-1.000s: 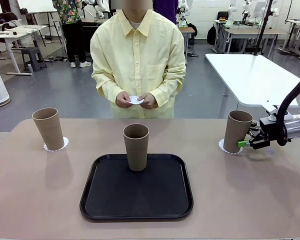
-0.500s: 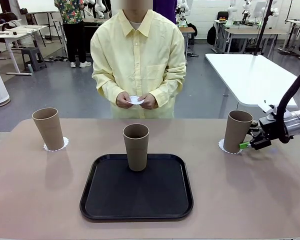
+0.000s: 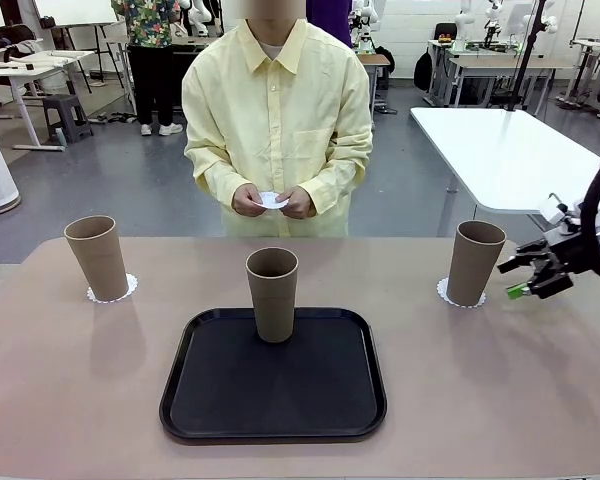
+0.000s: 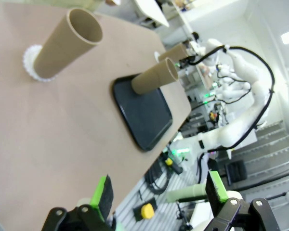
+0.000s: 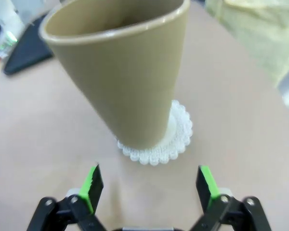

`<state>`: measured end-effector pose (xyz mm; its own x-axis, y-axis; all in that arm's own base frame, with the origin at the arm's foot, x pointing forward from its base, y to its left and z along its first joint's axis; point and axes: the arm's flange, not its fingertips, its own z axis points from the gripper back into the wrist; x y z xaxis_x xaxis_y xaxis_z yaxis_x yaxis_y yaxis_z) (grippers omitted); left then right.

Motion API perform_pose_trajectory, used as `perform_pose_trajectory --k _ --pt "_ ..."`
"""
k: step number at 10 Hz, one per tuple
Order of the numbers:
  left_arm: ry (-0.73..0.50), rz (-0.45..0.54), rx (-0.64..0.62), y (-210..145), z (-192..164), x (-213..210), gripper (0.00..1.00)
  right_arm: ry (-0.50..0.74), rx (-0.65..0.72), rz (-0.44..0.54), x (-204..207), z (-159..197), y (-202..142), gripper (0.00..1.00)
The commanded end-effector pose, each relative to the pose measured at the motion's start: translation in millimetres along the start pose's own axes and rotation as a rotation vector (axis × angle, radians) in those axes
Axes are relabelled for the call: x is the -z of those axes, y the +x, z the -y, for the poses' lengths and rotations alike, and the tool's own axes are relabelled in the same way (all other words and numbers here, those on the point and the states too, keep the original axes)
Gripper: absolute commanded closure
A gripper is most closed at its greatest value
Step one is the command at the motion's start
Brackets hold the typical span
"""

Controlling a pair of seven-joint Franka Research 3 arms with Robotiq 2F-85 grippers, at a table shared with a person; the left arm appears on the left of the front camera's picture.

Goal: Place coasters on the table and set cups on them.
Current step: Take one Reusable plastic cup from the Flat Tray and place it on a coaster set by the human.

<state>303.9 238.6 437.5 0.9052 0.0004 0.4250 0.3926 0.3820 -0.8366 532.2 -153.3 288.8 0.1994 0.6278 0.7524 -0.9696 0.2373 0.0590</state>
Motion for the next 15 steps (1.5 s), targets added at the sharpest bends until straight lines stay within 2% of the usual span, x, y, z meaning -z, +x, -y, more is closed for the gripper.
perform_pose_trajectory --k 1,2,4,5,9,10,12,13,14,15 --pt "-0.008 0.007 0.004 -0.5 2.0 -1.6 0.00 -0.083 0.071 -0.179 -35.6 -43.4 30.8 0.00" --pt "-0.008 0.007 0.004 -0.5 2.0 -1.6 0.00 -0.116 0.094 -0.248 -54.0 -63.2 48.6 0.00" --pt "-0.008 0.007 0.004 -0.5 2.0 -1.6 0.00 -0.174 0.187 -0.319 -68.8 -88.0 84.7 0.00" --pt "-0.008 0.007 0.004 -0.5 2.0 -1.6 0.00 -0.223 0.293 -0.363 -71.3 -102.2 107.2 0.00" --pt "-0.008 0.007 0.004 -0.5 2.0 -1.6 0.00 -0.368 0.424 -0.456 -64.1 -156.0 202.6 0.00" --pt "-0.008 0.007 0.004 -0.5 2.0 -1.6 0.00 -0.396 0.440 -0.519 -69.9 -177.1 220.3 0.00" --pt "-0.008 0.007 0.004 -0.5 2.0 -1.6 0.00 -0.428 0.461 -0.621 -75.2 -195.1 244.3 0.00" --pt "-0.008 0.007 0.004 -0.5 2.0 -1.6 0.00 -0.408 0.469 -0.624 -78.6 -193.1 251.1 0.00" --pt "-0.008 0.007 0.004 -0.5 2.0 -1.6 0.00 -0.436 0.437 -0.552 -75.1 -185.5 240.9 0.00" --pt "-0.008 0.007 0.004 -0.5 2.0 -1.6 0.00 -0.436 0.437 -0.552 -75.1 -185.5 240.9 0.00"
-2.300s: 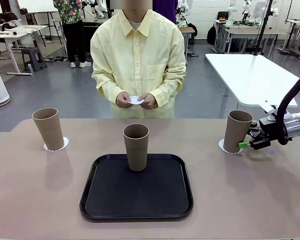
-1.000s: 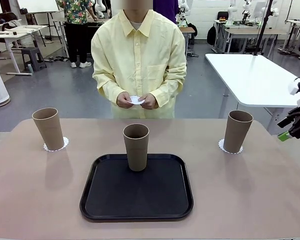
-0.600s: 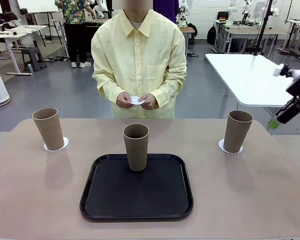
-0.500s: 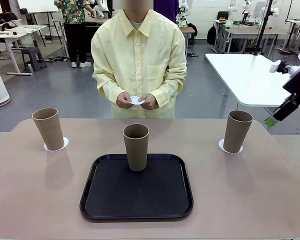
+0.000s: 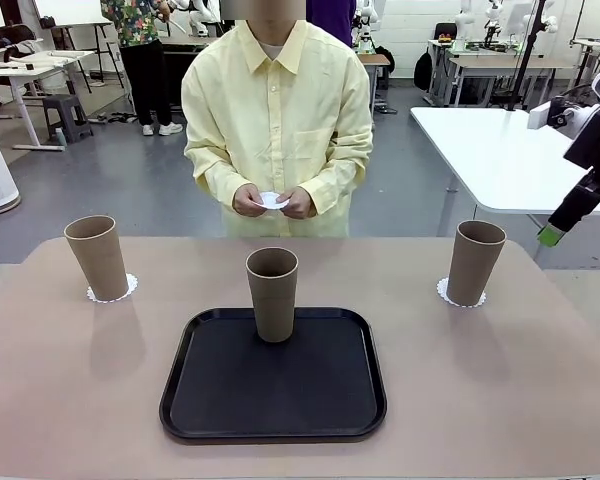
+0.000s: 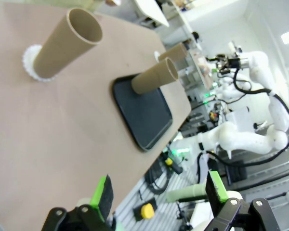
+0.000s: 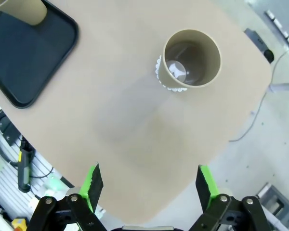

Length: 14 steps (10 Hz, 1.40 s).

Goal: Place coasters on the table and set cups on them.
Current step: Take one Reusable plastic cup from the Flat Tray and place it on a coaster set by the human.

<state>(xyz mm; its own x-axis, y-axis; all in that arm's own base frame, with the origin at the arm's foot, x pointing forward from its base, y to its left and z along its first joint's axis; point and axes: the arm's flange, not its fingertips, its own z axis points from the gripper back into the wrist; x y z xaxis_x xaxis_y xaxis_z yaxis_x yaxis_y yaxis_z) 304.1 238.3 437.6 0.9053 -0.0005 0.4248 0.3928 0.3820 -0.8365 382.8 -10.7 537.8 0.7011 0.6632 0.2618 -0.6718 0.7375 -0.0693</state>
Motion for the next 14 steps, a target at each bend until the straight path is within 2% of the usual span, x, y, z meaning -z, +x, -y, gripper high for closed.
perform_pose_trajectory --k 1,11,12,13,14 --pt "-0.008 0.008 0.003 -0.8 1.9 -1.8 0.00 -0.005 0.002 0.022 8.6 6.3 0.9 0.00" --pt "-0.008 0.008 0.003 -0.8 1.9 -1.8 0.00 0.016 0.001 0.029 4.1 5.9 0.5 0.00" --pt "-0.008 0.008 0.003 -0.8 1.9 -1.8 0.00 0.041 0.313 0.113 -6.3 8.5 -36.0 0.00" --pt "-0.008 0.008 0.003 -0.8 1.9 -1.8 0.00 0.144 0.540 0.131 -16.5 10.4 -67.3 0.00" --pt "-0.008 0.008 0.003 -0.8 1.9 -1.8 0.00 0.231 0.637 0.129 -26.3 7.4 -95.6 0.00"
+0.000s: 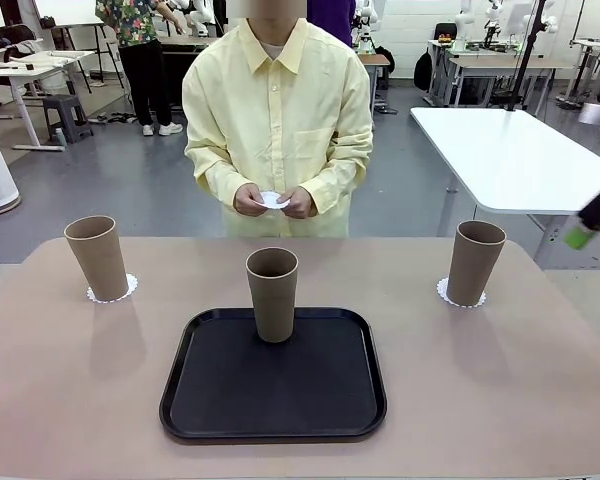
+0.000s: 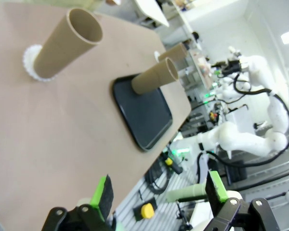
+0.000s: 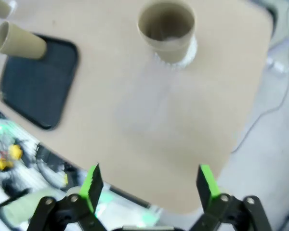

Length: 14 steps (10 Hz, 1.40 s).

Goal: Place coasters on the table and set cups on them.
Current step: Take one Reusable plastic cup from the Flat Tray and place it on a coaster set by the human.

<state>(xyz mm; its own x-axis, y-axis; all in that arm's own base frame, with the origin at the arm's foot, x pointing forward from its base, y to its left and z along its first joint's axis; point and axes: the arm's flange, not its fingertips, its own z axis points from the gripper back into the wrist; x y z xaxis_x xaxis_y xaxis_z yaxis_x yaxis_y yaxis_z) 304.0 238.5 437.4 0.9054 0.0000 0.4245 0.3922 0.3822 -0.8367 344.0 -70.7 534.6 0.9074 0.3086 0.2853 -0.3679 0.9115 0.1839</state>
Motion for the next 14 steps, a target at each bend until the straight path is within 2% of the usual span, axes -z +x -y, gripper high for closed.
perform_pose_trajectory --k 1,2,3,6,8,10,14 --pt "-0.008 0.008 0.004 -0.6 2.1 -1.7 0.00 0.157 0.260 0.035 -15.0 2.0 -46.7 0.00" --pt "-0.008 0.008 0.004 -0.6 2.1 -1.7 0.00 0.265 0.269 -0.004 -17.6 8.9 -58.9 0.00" --pt "-0.008 0.008 0.004 -0.6 2.1 -1.7 0.00 0.374 0.264 0.004 -23.1 21.7 -66.6 0.00" --pt "-0.008 0.008 0.004 -0.6 2.1 -1.7 0.00 0.671 0.273 0.276 -27.0 91.7 -98.8 0.00" --pt "-0.008 0.008 0.004 -0.6 2.1 -1.7 0.00 0.792 0.293 0.412 -25.7 136.7 -125.3 0.00" --pt "-0.008 0.008 0.004 -0.6 2.1 -1.7 0.00 0.894 0.258 0.429 -23.6 173.5 -149.4 0.00" --pt "-0.008 0.008 0.004 -0.6 2.1 -1.7 0.00 0.968 0.191 0.347 -4.0 231.8 -163.0 0.00"
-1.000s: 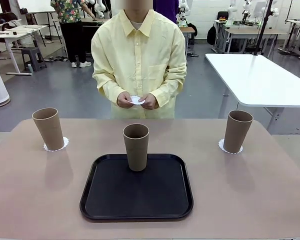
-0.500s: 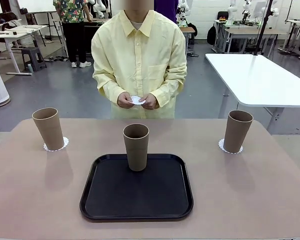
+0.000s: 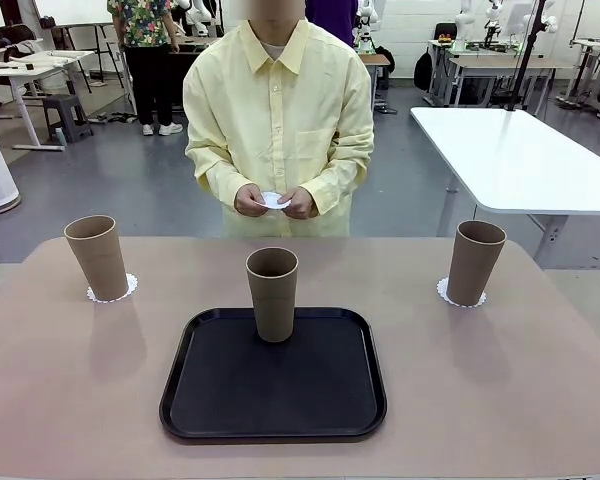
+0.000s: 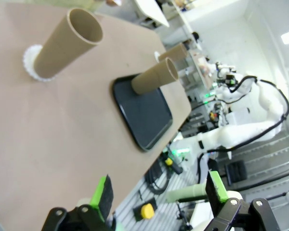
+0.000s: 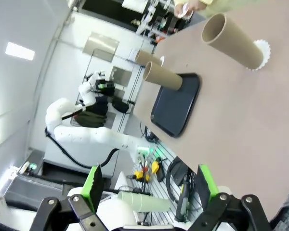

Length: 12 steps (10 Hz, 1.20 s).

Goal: Place coasters on the table and set cups on them.
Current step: Take one Reusable plastic cup from the Flat Tray and place it on a coaster set by the human.

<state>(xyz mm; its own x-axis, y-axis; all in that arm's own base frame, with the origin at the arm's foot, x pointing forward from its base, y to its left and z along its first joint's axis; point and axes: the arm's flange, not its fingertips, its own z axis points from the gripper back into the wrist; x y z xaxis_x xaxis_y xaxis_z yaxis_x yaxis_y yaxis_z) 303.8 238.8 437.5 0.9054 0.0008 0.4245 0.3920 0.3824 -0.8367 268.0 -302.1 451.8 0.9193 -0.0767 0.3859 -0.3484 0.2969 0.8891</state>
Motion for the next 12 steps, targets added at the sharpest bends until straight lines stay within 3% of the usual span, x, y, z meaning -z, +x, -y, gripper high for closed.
perform_pose_trajectory --k 1,3,6,7,12 --pt "-0.009 0.007 0.004 -0.5 2.1 -1.4 0.00 0.027 -0.021 -0.018 -34.0 23.5 14.5 0.00" --pt "-0.009 0.007 0.004 -0.5 2.1 -1.4 0.00 0.062 -0.028 -0.008 -38.4 36.5 13.1 0.00" --pt "-0.009 0.007 0.004 -0.5 2.1 -1.4 0.00 0.085 -0.079 -0.024 -29.8 29.1 16.5 0.00" --pt "-0.009 0.007 0.004 -0.5 2.1 -1.4 0.00 0.051 -0.016 -0.021 -25.9 39.7 9.9 0.00" --pt "-0.009 0.007 0.004 -0.5 2.1 -1.4 0.00 0.051 -0.016 -0.021 -25.9 39.7 9.9 0.00"
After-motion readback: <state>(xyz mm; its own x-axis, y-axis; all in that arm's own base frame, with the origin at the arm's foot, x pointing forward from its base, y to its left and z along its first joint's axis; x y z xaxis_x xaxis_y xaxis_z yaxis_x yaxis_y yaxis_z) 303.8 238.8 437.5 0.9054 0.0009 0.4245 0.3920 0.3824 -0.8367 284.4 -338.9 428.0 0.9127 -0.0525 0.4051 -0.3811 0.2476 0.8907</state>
